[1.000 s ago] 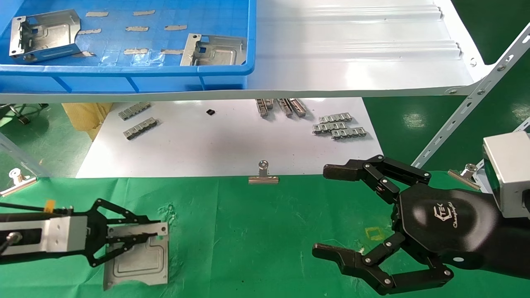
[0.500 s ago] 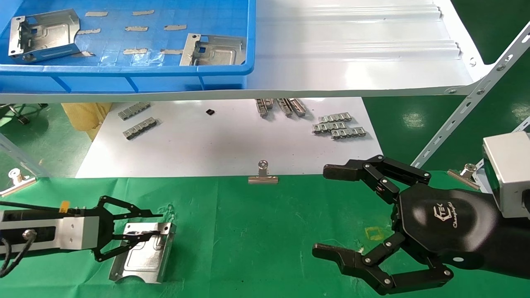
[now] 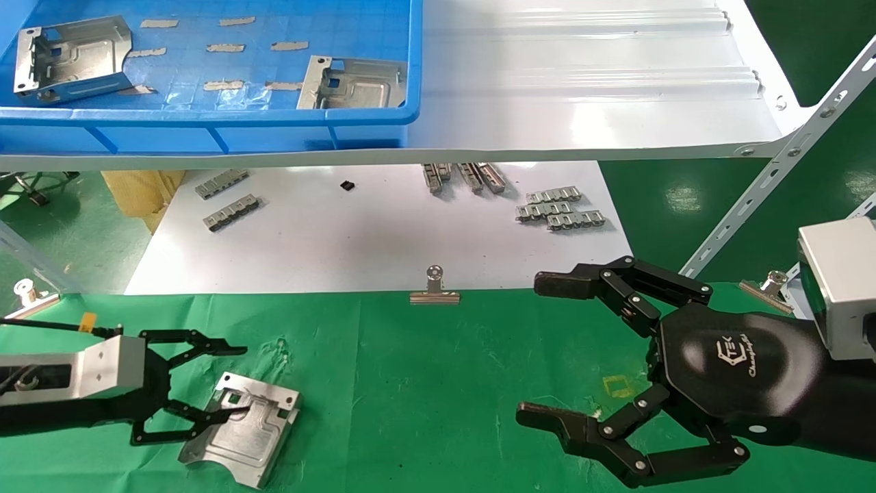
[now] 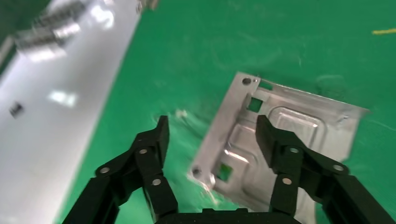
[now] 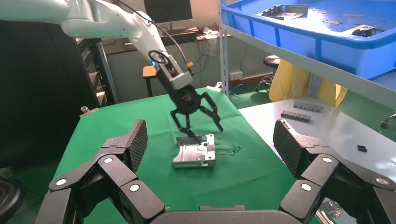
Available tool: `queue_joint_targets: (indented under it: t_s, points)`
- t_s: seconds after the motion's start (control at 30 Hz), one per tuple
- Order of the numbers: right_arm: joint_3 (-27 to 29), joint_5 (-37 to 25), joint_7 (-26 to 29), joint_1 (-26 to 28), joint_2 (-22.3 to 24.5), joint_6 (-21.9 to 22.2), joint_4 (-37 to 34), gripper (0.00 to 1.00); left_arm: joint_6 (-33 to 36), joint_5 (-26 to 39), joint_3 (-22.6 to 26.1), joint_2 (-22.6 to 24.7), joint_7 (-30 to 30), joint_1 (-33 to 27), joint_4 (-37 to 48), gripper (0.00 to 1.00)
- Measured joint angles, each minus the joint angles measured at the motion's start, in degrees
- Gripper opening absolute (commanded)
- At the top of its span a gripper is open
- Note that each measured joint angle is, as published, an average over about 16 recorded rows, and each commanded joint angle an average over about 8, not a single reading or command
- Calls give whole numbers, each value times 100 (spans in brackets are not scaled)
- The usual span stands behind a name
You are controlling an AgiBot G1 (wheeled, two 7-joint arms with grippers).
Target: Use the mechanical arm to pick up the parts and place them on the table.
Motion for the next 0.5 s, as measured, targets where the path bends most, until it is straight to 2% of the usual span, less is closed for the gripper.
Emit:
queue_joint_targets:
  t_s: [0.23, 0.5]
  points:
    - [0, 0, 0, 0, 0, 0, 0, 100, 16, -190, -11, -27, -561, -47, 88, 100]
    - [0, 0, 0, -1, 0, 0, -1, 100, 91, -806, -221, -190, -1148, 145, -89, 100]
